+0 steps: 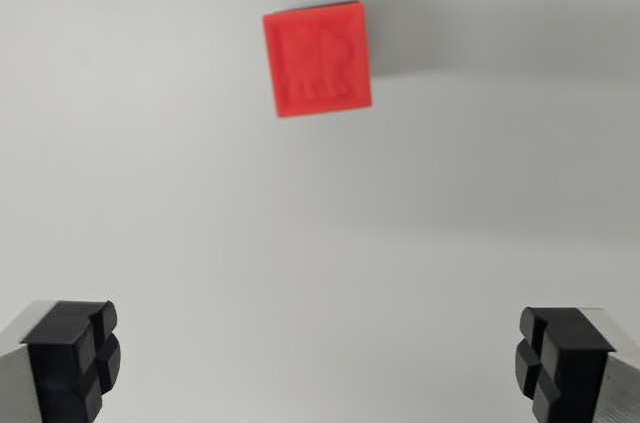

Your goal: Destack cube

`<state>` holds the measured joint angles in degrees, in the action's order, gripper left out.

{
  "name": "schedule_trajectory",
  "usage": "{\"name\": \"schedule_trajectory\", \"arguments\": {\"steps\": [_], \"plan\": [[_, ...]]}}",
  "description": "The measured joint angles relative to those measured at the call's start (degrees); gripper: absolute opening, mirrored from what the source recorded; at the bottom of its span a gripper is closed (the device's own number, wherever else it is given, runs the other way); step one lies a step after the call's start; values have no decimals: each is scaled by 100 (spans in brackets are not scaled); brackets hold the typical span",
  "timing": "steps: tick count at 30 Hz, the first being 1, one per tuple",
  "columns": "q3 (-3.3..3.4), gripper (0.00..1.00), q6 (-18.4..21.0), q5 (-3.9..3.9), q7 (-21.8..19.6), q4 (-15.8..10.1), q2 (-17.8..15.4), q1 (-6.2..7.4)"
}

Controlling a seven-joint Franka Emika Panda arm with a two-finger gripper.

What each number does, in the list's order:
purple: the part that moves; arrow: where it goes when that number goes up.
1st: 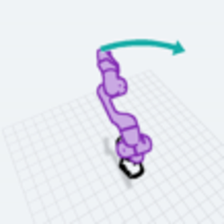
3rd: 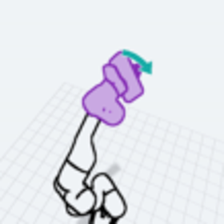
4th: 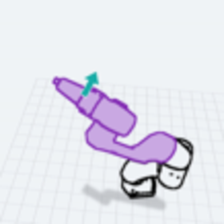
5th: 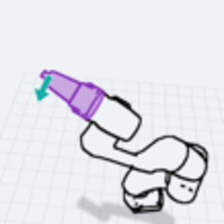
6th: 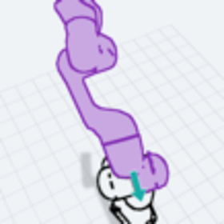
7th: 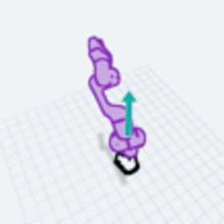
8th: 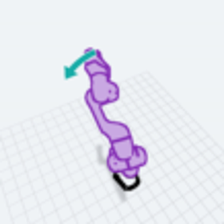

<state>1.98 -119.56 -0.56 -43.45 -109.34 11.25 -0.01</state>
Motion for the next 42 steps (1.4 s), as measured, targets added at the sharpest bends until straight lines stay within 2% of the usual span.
{"name": "schedule_trajectory", "arguments": {"steps": [8,24,42], "plan": [[-6,100,-253,26,293,85,317,-5],[-54,100,-833,96,1012,429,1198,-48],[-58,100,-1664,115,1045,279,1869,-48]]}}
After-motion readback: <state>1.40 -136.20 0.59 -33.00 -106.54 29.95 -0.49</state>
